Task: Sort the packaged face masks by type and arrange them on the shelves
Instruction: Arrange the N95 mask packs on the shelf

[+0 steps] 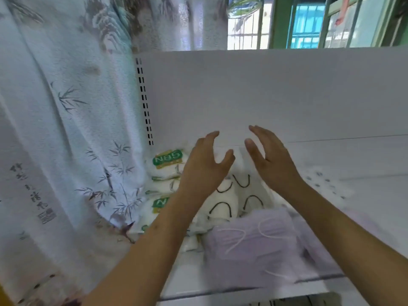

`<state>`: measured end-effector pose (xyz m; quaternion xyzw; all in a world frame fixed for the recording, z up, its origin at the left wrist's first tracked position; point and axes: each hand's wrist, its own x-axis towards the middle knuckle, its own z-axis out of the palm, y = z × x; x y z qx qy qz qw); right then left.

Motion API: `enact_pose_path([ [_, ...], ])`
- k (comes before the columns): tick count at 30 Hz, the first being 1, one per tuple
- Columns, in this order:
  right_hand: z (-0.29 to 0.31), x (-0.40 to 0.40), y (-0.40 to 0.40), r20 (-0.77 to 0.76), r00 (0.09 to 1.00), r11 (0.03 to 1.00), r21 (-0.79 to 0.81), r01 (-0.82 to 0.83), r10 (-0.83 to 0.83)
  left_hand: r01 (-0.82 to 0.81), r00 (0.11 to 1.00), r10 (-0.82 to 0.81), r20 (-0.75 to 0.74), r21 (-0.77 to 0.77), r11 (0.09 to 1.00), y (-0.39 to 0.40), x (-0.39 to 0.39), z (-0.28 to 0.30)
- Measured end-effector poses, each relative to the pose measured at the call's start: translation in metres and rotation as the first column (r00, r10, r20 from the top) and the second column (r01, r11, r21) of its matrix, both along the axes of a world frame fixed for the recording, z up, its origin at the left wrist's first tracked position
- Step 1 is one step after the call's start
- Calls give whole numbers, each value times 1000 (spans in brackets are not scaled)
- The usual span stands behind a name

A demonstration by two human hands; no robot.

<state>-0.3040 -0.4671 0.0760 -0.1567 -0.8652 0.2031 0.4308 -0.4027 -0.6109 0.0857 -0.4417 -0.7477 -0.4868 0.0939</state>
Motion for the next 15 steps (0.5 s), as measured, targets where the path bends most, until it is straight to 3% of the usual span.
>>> enact_pose_path([
  [4,6,78,34,-115,988,989,-117,92,-105,325,933,-325,155,27,945,32,99,-30],
  [7,-28,148,52,-181,941,948,-193,252,-287,614,771,-585,253,-53,787,54,171,-83],
  [9,-65,200,67,-215,882,893,-274,358,-420,745,658,-674,335,-165,646,73,213,-131],
  [12,-128,281,90,-251,703,707,-513,486,-665,825,562,-654,505,-295,482,102,262,-217],
  [15,-196,350,111,-108,539,452,-694,560,-835,828,558,-548,623,-369,423,121,290,-291],
])
